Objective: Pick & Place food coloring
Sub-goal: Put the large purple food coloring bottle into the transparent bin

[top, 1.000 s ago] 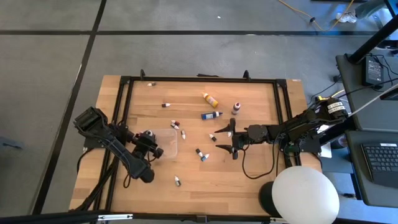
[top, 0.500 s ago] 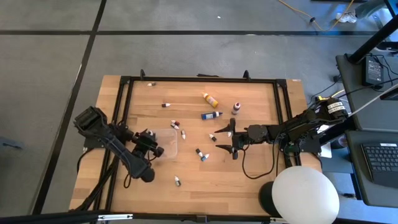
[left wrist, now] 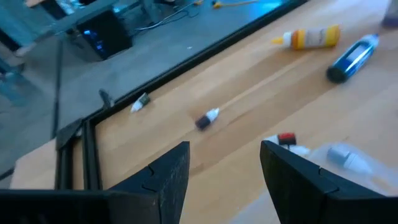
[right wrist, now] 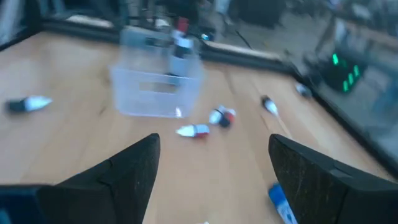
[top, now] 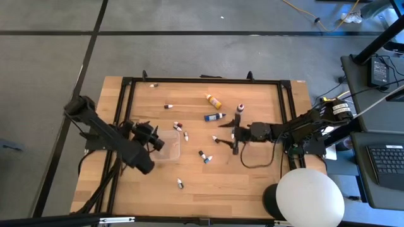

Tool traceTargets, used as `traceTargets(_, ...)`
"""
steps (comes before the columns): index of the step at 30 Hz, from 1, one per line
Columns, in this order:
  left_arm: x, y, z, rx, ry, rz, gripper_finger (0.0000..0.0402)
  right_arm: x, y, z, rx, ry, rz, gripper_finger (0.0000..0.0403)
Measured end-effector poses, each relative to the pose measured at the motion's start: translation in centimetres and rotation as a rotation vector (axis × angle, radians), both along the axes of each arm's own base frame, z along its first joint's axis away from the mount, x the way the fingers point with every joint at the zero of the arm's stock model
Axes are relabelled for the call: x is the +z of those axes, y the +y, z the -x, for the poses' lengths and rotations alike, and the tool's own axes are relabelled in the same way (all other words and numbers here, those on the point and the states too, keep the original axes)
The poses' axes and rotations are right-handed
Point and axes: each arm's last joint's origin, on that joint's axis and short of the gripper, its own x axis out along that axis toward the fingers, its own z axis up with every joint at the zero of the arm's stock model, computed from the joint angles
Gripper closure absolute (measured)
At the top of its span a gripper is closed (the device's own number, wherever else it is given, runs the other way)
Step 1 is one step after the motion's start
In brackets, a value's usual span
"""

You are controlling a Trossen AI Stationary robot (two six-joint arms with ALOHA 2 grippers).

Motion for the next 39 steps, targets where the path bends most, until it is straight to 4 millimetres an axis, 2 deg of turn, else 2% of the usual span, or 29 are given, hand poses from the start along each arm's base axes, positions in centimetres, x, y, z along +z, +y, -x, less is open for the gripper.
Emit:
traceTargets(3, 1.8, 1.1, 0.7, -0.062, -0.048, 0.005, 0.0212, -0.3, -1.4, 0.0, -0.053, 0.023, -0.089, 0.0101)
traceTargets(7, 3.9, 2.2, 1.4, -0.151, -0.108, 0.014, 0.021, -0.5, -2.8, 0.0, -0.061, 0.04, -0.126, 0.0101)
traceTargets(13, 6.4, 3.0, 1.5, -0.321, -0.132, 0.068, 0.0212, 2.5, -3.6, -2.5, -0.023, 0.008, -0.082, 0.0101)
traceTargets(17, 7.9, 3.1, 0.8, -0.528, -0.09, 0.06, 0.021, 4.4, -5.0, -4.2, -0.082, 0.217, -0.097, 0.0101)
traceTargets(20, 8.9, 3.1, 0.2, -0.735, -0.064, 0.056, 0.0212, 5.8, -6.3, -4.5, -0.143, 0.4, -0.14, 0.0101)
traceTargets(23, 9.7, 3.5, -0.2, -0.909, -0.122, 0.051, 0.0212, 7.9, -7.3, -4.7, -0.204, 0.476, -0.142, 0.0101)
traceTargets(28, 9.6, 5.5, -0.4, -1.043, -0.221, 0.014, 0.0211, 11.2, -8.5, -4.7, -0.247, 0.539, -0.122, 0.0101)
traceTargets(33, 7.8, 7.9, 0.2, -1.09, -0.281, 0.044, 0.0212, 13.7, -8.9, -4.4, -0.25, 0.593, -0.109, 0.0101)
traceTargets(37, 5.7, 8.9, 1.0, -1.144, -0.343, 0.02, 0.021, 13.5, -8.8, -3.7, -0.224, 0.695, -0.075, 0.0101)
traceTargets(39, 4.7, 9.2, 1.3, -1.168, -0.381, -0.017, 0.0212, 13.1, -9.4, -3.0, -0.301, 0.761, -0.101, 0.0101)
